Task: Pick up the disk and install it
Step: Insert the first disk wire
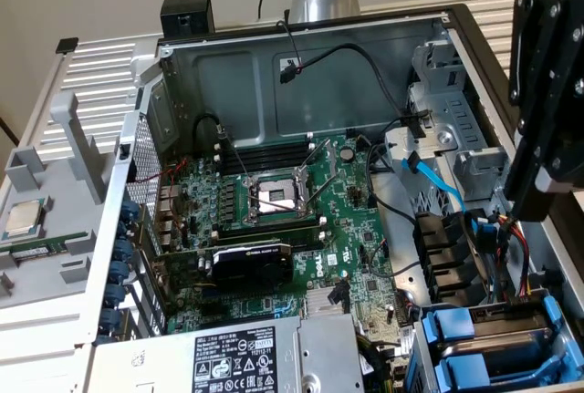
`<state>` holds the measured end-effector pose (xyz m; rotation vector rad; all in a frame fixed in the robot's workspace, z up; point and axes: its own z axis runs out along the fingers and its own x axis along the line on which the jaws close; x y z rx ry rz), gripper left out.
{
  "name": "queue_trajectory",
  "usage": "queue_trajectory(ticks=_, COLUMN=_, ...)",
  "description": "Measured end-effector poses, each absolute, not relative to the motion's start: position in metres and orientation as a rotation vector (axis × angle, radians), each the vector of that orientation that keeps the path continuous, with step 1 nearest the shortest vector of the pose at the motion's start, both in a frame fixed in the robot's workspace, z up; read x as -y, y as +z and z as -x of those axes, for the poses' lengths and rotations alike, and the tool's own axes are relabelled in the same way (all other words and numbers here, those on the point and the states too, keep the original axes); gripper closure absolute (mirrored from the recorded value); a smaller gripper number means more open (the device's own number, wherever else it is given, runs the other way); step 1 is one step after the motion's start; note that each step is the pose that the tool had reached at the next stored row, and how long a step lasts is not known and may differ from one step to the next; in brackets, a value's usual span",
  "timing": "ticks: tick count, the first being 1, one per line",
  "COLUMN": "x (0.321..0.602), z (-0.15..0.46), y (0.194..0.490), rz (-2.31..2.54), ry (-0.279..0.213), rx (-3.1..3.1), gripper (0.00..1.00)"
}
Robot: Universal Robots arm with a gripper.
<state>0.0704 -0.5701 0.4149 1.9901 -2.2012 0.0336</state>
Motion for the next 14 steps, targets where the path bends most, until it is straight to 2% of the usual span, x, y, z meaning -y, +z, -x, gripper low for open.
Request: queue_trajectory(ticks=14, x=0.556, z=-0.063, y=0.427, rz=-1.985, ry=0.044, rx=2.197, gripper=0.76)
